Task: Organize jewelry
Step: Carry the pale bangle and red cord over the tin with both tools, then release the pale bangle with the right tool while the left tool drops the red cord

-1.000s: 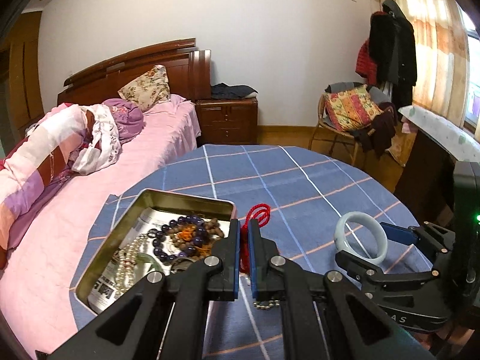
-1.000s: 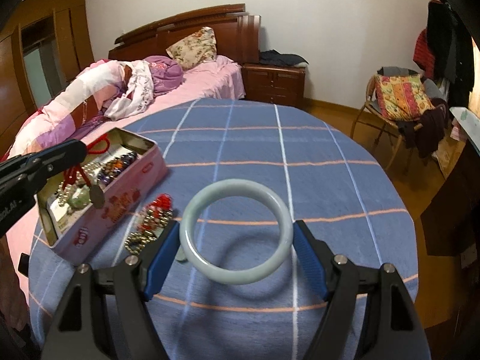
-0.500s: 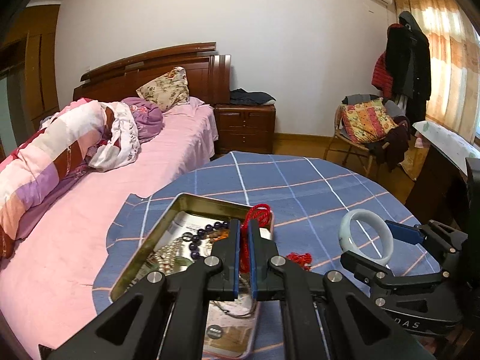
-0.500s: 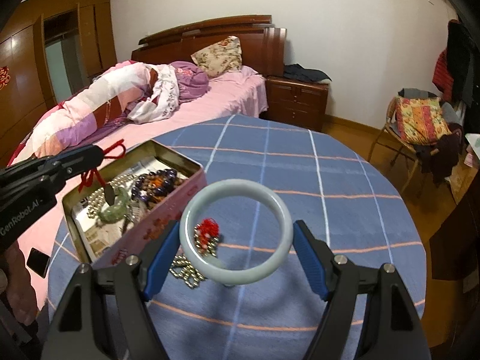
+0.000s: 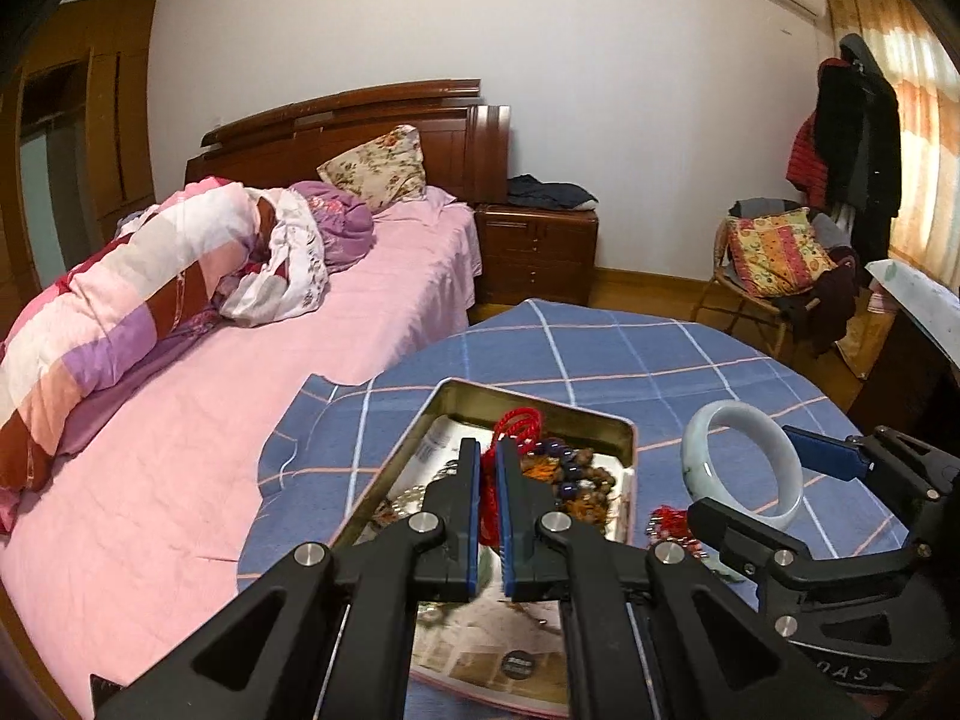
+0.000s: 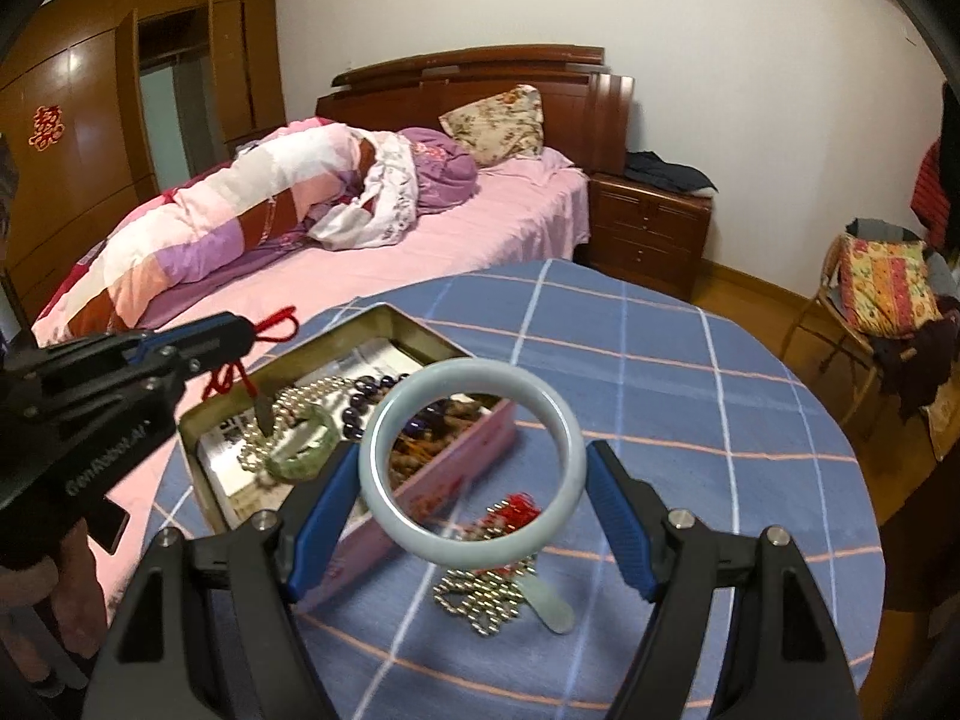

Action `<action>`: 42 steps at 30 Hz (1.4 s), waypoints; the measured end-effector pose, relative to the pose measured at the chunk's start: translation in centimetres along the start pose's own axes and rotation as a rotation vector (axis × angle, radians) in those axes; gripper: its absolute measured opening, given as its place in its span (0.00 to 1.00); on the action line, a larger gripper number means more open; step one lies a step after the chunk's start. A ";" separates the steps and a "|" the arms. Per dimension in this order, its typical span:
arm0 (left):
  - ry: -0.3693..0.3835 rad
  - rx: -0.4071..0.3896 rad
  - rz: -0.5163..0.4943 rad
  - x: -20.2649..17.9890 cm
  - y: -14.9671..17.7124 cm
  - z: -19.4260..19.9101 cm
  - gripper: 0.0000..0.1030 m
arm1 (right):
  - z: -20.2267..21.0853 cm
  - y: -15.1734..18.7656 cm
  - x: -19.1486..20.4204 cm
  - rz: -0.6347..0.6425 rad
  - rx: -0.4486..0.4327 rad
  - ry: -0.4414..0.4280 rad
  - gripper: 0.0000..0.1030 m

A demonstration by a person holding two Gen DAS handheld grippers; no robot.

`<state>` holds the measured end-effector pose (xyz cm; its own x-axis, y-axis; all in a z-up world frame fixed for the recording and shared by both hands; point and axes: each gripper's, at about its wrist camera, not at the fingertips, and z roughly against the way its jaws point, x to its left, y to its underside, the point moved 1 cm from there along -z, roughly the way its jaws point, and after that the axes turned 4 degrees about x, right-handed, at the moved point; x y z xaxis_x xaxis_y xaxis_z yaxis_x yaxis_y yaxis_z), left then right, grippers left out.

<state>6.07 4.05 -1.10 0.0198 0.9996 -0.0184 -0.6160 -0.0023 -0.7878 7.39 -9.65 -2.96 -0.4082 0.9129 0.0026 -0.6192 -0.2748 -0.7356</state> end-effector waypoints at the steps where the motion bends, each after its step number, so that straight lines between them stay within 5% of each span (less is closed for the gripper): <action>1: -0.002 0.003 0.003 0.2 0.1 -0.1 0.04 | -0.2 -0.1 0.2 0.004 0.000 -0.005 0.75; 42: -0.048 0.157 0.063 4.4 2.6 -5.7 0.04 | -5.8 -0.4 3.8 0.059 0.089 -0.109 0.76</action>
<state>9.02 8.26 -6.70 -0.0574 0.9978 -0.0322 -0.7307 -0.0640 -0.6797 9.98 -4.28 -6.61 -0.5129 0.8576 0.0378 -0.6469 -0.3572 -0.6737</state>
